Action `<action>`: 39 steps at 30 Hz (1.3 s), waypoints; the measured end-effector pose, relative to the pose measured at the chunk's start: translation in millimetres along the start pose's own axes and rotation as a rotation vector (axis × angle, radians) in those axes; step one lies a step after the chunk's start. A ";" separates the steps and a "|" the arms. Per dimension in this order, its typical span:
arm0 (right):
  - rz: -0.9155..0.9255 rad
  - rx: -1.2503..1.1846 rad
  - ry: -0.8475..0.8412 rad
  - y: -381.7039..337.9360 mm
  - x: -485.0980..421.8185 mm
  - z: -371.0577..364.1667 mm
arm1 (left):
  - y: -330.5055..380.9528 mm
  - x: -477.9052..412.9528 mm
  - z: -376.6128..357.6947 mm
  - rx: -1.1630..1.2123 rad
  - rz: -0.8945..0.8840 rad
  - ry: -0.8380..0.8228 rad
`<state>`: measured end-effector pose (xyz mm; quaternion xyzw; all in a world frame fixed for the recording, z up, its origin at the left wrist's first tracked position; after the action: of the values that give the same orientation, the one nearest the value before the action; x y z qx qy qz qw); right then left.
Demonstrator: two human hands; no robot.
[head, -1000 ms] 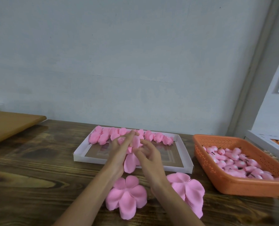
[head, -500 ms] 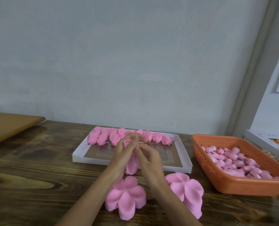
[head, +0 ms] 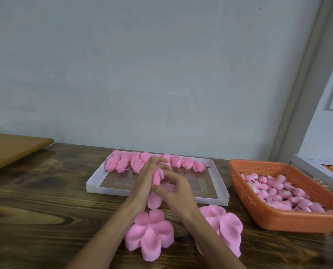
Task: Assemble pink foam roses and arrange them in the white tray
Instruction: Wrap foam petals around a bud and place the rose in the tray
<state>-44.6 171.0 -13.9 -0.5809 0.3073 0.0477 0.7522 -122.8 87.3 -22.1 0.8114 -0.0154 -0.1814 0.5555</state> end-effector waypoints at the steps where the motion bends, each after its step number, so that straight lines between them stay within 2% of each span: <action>1: 0.003 0.006 0.014 0.6 -0.2 1.0 | -1.2 0.1 -0.7 0.007 0.011 -0.012; 6: 0.038 0.024 0.091 0.4 -1.2 5.6 | -8.0 -0.3 -1.9 0.031 0.046 -0.024; 11: -0.060 -0.069 0.178 5.0 -5.7 15.6 | -10.5 -14.0 10.7 -0.076 0.109 -0.003; 18: -0.131 -0.245 0.249 4.3 -8.5 25.8 | -21.8 -23.3 29.1 -0.009 0.171 0.008; 21: -0.138 -0.241 0.231 4.8 -9.2 24.8 | -24.5 -21.4 28.6 0.066 0.200 0.003; 25: -0.106 -0.186 0.169 5.1 -10.1 23.7 | -19.8 -21.9 29.3 0.178 0.171 0.129; 29: -0.053 -0.100 0.125 5.9 -11.4 20.6 | -17.2 -21.3 32.8 0.154 0.116 0.199; 39: -0.010 -0.041 0.077 3.2 -11.2 20.9 | -10.7 -17.8 29.5 0.206 0.034 0.141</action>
<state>-46.5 194.1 -7.9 -0.5992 0.3318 0.0279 0.7280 -150.5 69.0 -36.2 0.8744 -0.0083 -0.1119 0.4720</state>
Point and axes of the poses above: each hand's wrist, its own x-axis away from the middle knuckle, its own z-axis out of the back of the hand, y = z × x, the point moved 4 cm from there along -x, towards the middle knuckle, and after that the axes turned 8 degrees about y, right-handed, at the moved point
